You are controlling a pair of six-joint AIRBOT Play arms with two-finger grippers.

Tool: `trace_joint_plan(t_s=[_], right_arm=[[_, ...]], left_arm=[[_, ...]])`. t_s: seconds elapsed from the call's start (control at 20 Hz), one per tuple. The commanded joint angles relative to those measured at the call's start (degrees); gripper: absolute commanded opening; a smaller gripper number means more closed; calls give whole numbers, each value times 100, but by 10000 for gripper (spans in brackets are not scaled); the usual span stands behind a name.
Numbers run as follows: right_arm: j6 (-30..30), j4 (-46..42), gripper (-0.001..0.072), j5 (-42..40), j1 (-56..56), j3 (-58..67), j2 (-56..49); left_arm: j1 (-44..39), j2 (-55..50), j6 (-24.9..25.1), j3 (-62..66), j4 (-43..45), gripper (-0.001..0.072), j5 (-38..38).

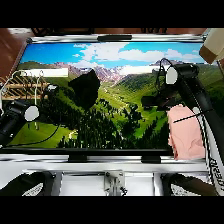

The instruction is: Fold the shirts.

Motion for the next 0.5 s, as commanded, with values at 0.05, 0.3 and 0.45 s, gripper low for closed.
trace_joint_plan(t_s=[0.05, 0.3, 0.45], right_arm=[[9, -9, 631, -83, 4, 4, -2], [61, 28, 631, -1368, 4, 4, -2], [76, 179, 631, -1464, 4, 4, -2]], left_arm=[[2, 4, 2, -2, 2, 713, 0], [-2, -9, -170, -2, -20, 714, 730], [-2, -7, -168, -2, -20, 714, 1521]])
